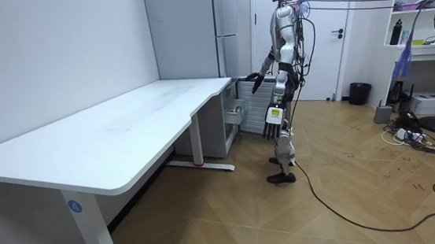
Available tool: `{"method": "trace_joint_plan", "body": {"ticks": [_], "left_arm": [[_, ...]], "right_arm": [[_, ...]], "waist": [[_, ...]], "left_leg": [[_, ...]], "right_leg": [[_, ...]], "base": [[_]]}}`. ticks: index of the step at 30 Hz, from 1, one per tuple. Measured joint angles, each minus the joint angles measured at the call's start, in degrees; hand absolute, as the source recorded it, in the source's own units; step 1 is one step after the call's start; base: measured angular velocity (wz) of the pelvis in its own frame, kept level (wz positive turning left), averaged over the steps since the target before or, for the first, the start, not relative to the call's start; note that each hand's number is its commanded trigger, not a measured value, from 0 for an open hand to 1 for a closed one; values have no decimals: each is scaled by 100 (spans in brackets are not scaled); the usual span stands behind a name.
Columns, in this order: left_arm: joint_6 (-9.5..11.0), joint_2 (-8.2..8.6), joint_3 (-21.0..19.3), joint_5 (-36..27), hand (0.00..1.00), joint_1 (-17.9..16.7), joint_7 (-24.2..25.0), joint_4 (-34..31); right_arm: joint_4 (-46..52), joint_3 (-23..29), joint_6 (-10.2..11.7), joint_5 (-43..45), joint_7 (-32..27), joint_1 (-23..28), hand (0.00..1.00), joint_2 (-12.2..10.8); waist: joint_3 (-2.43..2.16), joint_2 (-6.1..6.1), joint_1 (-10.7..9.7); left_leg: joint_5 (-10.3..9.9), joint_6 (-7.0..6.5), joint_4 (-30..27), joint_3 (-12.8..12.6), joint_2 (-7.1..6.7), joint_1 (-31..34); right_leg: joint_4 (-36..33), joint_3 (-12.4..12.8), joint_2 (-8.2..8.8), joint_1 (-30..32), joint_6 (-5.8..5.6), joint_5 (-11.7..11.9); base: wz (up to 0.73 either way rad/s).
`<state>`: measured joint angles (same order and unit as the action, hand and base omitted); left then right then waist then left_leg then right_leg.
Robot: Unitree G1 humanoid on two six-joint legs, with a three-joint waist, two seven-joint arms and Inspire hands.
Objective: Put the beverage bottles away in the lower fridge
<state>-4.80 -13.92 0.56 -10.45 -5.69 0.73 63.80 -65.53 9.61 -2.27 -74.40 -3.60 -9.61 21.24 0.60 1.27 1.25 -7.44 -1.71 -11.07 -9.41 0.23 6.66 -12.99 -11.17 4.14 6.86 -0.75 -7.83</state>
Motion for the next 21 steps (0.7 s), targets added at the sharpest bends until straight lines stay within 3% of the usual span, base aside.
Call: {"method": "trace_joint_plan", "body": {"ticks": [2,7,13,21], "left_arm": [[3,7,11,1,0,-10,2,-22],[26,43,-6,3,0,-120,-18,-24],[28,41,-26,3,0,-245,-127,-22],[-20,-6,-28,393,0,-312,-125,-20]], "right_arm": [[2,-84,-4,70,12,47,0,-101],[-138,-148,-29,753,116,290,0,-311],[-181,-236,-45,969,115,665,0,-403],[-371,-386,-220,1453,112,683,0,-383]], "waist": [[-19,38,-5],[-19,33,-42],[-3,40,-77],[-23,15,-113]], "left_leg": [[-22,16,22,3,10,-33],[-98,27,19,56,4,-190],[-195,32,48,86,-11,-435],[-214,36,-34,191,-15,-434]], "right_leg": [[39,2,-16,-36,7,-5],[96,-15,-18,-238,-15,-49],[139,-6,-23,-470,-46,-136],[150,-94,-23,-583,-47,-144]], "base": [[-2],[2],[1],[6]]}}
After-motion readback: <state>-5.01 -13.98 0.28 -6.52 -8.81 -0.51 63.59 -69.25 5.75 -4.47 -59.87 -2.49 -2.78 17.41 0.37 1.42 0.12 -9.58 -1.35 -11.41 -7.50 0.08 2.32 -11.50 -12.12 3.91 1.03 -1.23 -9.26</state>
